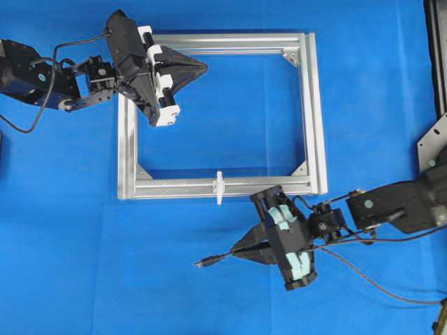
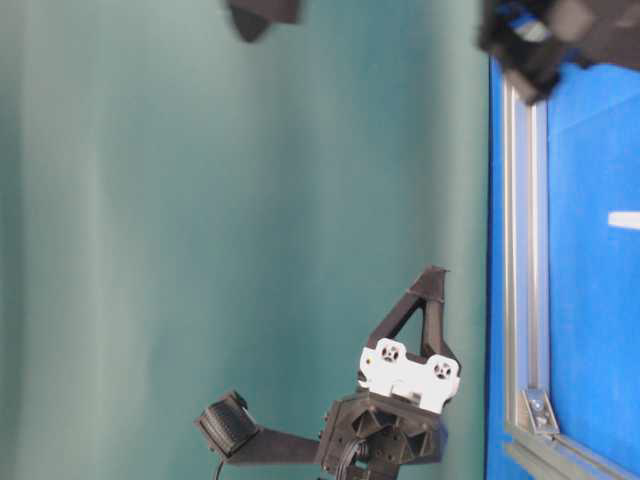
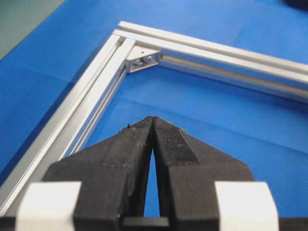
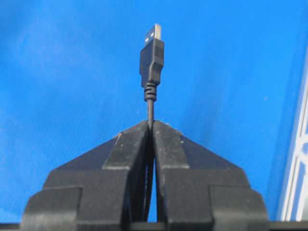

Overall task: Insert the wire through the string loop located in the center.
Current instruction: 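Close the right gripper on the cable just behind the USB plug, then carry the cable plug with the right gripper toward the white zip-tie loop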

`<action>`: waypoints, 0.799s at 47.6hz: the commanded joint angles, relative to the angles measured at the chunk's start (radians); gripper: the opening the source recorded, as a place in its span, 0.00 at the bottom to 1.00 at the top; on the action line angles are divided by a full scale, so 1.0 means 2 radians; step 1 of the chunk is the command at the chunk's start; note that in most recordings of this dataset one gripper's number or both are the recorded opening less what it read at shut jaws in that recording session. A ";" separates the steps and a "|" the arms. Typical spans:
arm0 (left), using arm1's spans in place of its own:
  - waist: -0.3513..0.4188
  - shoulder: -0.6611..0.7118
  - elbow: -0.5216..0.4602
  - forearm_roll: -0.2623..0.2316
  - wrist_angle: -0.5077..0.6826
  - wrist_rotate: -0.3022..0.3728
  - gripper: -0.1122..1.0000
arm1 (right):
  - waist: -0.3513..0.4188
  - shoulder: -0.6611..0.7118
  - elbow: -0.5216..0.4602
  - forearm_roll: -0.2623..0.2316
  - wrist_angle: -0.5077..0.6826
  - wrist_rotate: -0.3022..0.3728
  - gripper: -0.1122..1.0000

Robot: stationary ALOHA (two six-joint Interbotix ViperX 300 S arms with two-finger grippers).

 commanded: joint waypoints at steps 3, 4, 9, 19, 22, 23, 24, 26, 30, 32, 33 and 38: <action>-0.001 -0.015 -0.005 0.002 -0.003 -0.001 0.10 | 0.000 -0.041 -0.005 -0.001 0.025 0.000 0.08; -0.001 -0.015 -0.005 0.002 -0.002 -0.001 0.10 | 0.000 -0.045 -0.005 -0.001 0.028 0.000 0.08; -0.001 -0.015 -0.005 0.001 -0.002 -0.001 0.10 | 0.000 -0.065 -0.008 -0.001 0.050 0.000 0.08; -0.001 -0.015 -0.005 0.001 -0.003 -0.001 0.10 | 0.000 -0.090 -0.009 -0.002 0.072 0.000 0.08; -0.001 -0.015 -0.004 0.002 -0.003 -0.001 0.10 | 0.000 -0.090 -0.008 -0.001 0.072 0.000 0.08; 0.000 -0.015 -0.004 0.002 -0.002 -0.001 0.10 | 0.000 -0.090 -0.008 -0.001 0.072 0.000 0.08; -0.001 -0.015 -0.005 0.002 -0.003 -0.002 0.10 | 0.000 -0.091 -0.008 -0.001 0.072 0.000 0.08; -0.001 -0.015 -0.005 0.002 -0.003 -0.002 0.10 | 0.000 -0.091 -0.008 -0.001 0.072 0.000 0.08; 0.000 -0.015 -0.004 0.002 -0.003 -0.001 0.10 | 0.000 -0.091 -0.008 -0.001 0.072 0.000 0.08; 0.000 -0.015 -0.004 0.002 -0.002 -0.001 0.10 | 0.000 -0.091 -0.008 -0.001 0.072 0.000 0.08; -0.001 -0.015 -0.005 0.002 -0.002 -0.001 0.10 | 0.000 -0.091 -0.008 -0.002 0.072 0.000 0.08; 0.000 -0.015 -0.004 0.002 -0.003 -0.002 0.10 | 0.000 -0.091 -0.007 -0.001 0.072 0.000 0.08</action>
